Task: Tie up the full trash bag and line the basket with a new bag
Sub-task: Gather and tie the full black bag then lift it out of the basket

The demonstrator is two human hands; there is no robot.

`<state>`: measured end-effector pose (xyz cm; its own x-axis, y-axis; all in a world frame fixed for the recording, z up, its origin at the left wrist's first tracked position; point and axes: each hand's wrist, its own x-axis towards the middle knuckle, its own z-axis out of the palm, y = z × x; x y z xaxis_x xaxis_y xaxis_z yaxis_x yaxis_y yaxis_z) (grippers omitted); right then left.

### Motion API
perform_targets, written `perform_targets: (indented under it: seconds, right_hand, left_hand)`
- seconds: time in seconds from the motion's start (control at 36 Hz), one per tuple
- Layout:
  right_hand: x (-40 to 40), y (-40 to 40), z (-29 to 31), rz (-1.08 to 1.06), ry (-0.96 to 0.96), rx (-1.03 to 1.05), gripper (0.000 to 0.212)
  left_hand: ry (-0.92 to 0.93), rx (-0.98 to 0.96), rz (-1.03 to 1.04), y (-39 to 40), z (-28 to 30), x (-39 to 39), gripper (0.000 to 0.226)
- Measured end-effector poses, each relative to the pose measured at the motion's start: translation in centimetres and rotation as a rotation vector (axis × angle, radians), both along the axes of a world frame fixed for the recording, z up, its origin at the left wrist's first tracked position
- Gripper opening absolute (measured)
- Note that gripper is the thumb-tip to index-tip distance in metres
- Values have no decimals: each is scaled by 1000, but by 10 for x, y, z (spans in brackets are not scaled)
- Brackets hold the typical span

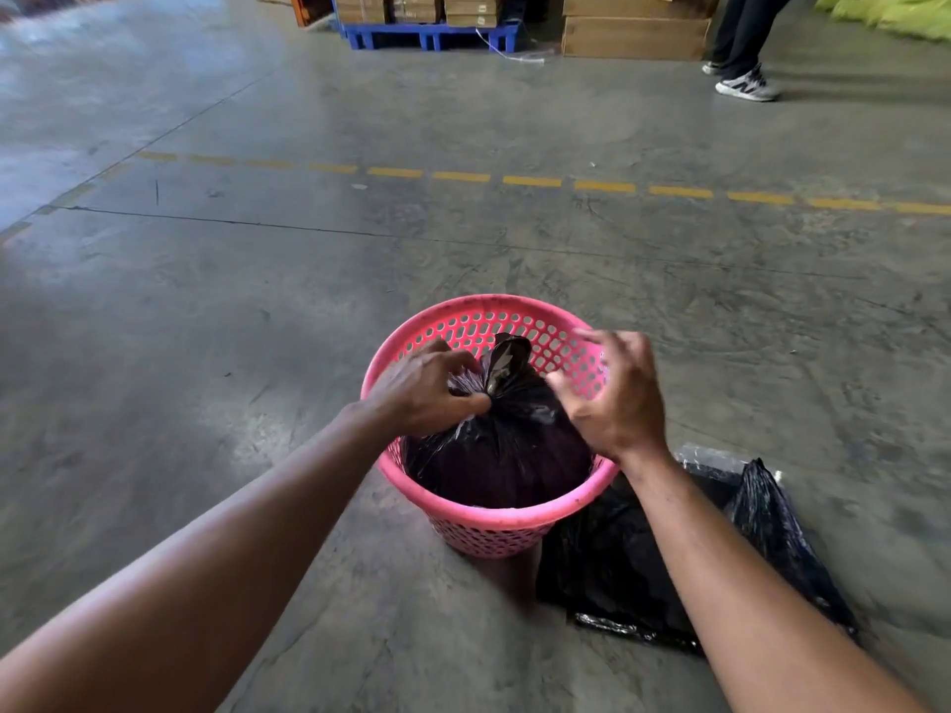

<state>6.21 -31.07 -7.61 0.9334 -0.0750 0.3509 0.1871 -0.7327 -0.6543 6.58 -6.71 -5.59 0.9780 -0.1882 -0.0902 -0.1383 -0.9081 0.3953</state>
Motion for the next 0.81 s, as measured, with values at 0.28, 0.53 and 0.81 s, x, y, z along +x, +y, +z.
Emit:
perform_targets:
  seconds: [0.28, 0.53, 0.81]
  right_hand:
    - [-41, 3, -32, -461, 336, 296, 34]
    - [-41, 6, -30, -539, 276, 302, 32]
    - [-52, 8, -13, -478, 339, 299, 38]
  left_hand:
    - [95, 143, 14, -41, -26, 10, 21]
    - [-263, -107, -137, -20, -8, 17, 17]
    - [-613, -143, 25, 19, 130, 26, 26]
